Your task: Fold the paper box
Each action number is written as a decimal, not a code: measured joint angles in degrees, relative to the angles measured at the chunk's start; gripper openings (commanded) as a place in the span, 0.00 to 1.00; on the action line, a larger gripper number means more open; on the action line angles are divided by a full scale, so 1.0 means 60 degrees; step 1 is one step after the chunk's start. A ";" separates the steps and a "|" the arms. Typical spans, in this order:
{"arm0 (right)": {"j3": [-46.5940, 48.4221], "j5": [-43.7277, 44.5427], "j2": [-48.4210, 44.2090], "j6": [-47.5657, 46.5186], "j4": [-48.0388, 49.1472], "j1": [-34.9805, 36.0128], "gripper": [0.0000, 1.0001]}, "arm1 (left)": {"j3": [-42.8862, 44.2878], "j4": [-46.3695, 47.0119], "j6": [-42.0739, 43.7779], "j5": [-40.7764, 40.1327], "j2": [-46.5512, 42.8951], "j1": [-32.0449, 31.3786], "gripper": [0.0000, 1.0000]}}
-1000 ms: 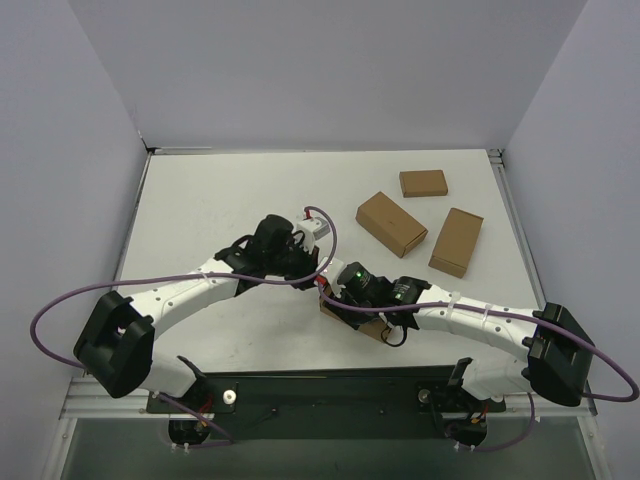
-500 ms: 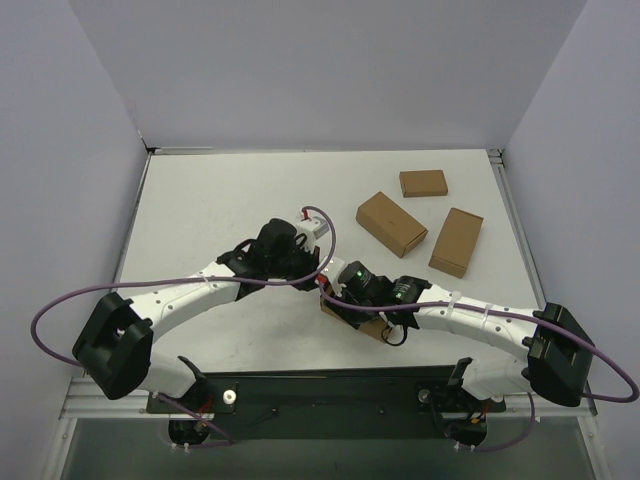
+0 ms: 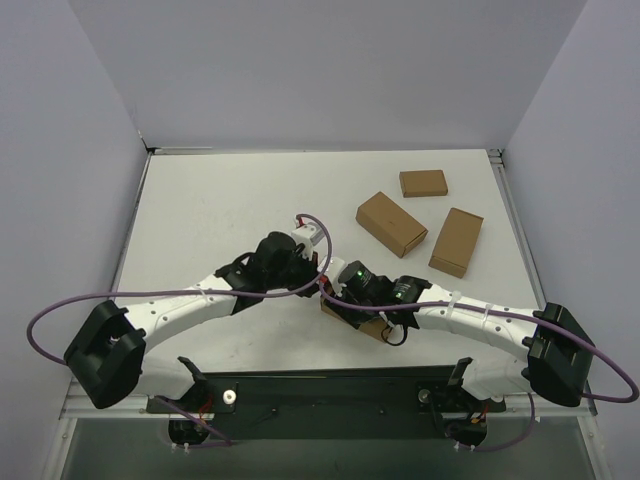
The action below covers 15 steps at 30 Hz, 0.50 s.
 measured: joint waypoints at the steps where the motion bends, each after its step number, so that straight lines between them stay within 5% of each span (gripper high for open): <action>1: 0.0000 0.0004 0.0000 0.0000 0.0000 0.0000 0.42 | -0.0080 0.0084 -0.0004 -0.0168 -0.0047 -0.0080 0.00; 11: -0.0055 0.0004 -0.0029 -0.0055 0.0066 -0.0015 0.42 | -0.0703 0.0452 0.0073 -0.1767 -0.0455 -0.0787 0.00; 15: -0.0055 0.0004 -0.0033 -0.0062 0.0062 -0.0015 0.51 | -0.0769 0.0554 0.0171 -0.2022 -0.0488 -0.0947 0.00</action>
